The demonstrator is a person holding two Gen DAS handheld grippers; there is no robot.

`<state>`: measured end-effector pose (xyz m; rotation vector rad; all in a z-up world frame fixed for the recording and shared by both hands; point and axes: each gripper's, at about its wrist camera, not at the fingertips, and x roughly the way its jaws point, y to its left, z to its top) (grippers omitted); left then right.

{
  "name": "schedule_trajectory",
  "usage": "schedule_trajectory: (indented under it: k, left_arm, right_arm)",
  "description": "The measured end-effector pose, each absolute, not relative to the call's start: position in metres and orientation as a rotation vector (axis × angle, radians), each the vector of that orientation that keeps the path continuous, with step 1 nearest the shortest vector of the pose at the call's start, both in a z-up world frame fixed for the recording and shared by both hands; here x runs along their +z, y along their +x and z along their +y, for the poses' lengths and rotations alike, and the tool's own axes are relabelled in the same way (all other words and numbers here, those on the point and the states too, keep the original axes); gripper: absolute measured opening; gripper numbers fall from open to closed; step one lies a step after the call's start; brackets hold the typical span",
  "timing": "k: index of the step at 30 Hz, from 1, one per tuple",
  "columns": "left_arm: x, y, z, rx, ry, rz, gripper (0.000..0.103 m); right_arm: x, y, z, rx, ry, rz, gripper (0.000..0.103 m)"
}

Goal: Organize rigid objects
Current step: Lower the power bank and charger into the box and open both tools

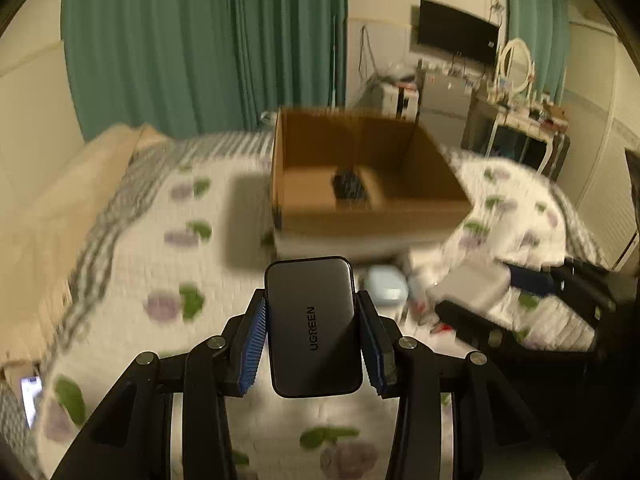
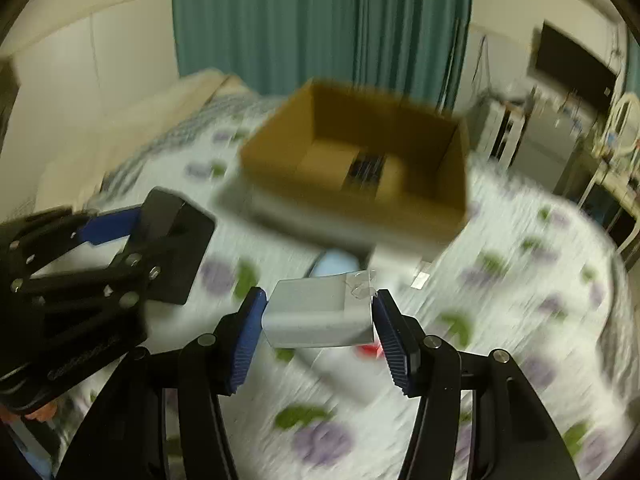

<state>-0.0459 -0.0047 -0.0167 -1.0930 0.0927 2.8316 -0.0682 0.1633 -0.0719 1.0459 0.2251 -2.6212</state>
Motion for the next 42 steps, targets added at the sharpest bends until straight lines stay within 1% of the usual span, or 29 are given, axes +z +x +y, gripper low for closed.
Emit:
schedule_trajectory:
  k: [3,7,10,13,17,22,26,30,31,32,33,34,35,38,42]
  left_arm:
    - [0.010,-0.059,0.004,2.867,-1.002,0.145,0.043]
    - [0.038,-0.087,0.010,2.871,-0.925,0.122,0.043]
    - [0.046,-0.113,0.020,2.891,-0.894,0.159,0.043]
    - [0.045,-0.145,0.025,2.870,-0.901,0.144,0.043]
    - [0.030,-0.193,0.032,2.865,-0.951,0.155,0.043]
    - [-0.001,-0.234,0.041,2.841,-1.037,0.172,0.043]
    - [-0.026,-0.248,0.047,2.819,-1.086,0.190,0.043]
    - [-0.042,-0.250,0.051,2.802,-1.100,0.214,0.044]
    - [-0.044,-0.250,0.051,2.801,-1.116,0.205,0.046]
    - [-0.045,-0.250,0.049,2.805,-1.113,0.202,0.047]
    - [-0.042,-0.246,0.049,2.823,-1.087,0.203,0.050]
    - [-0.037,-0.243,0.048,2.839,-1.063,0.203,0.060]
    - [-0.031,-0.238,0.046,2.847,-1.038,0.194,0.063]
    - [-0.011,-0.223,0.042,2.859,-0.998,0.159,0.063]
    - [0.020,-0.194,0.032,2.904,-0.954,0.177,0.063]
  right_arm:
    - [-0.039,-0.092,0.172,-2.671,0.959,0.213,0.055]
    - [-0.009,-0.123,0.181,-2.734,0.865,0.228,0.055]
    - [0.007,-0.153,0.189,-2.758,0.820,0.210,0.055]
    - [0.012,-0.181,0.191,-2.773,0.792,0.220,0.055]
    - [0.005,-0.215,0.192,-2.781,0.799,0.210,0.055]
    - [-0.028,-0.253,0.195,-2.767,0.873,0.182,0.055]
    - [-0.058,-0.275,0.201,-2.748,0.938,0.153,0.055]
    - [-0.070,-0.279,0.207,-2.744,0.938,0.127,0.055]
    - [-0.071,-0.278,0.209,-2.741,0.929,0.117,0.055]
    - [-0.070,-0.277,0.210,-2.735,0.921,0.106,0.057]
    - [-0.067,-0.276,0.212,-2.738,0.915,0.103,0.063]
    - [-0.064,-0.275,0.213,-2.752,0.910,0.105,0.083]
    - [-0.059,-0.271,0.216,-2.772,0.897,0.107,0.091]
    - [-0.038,-0.254,0.220,-2.800,0.867,0.110,0.091]
    - [-0.003,-0.223,0.224,-2.831,0.818,0.151,0.091]
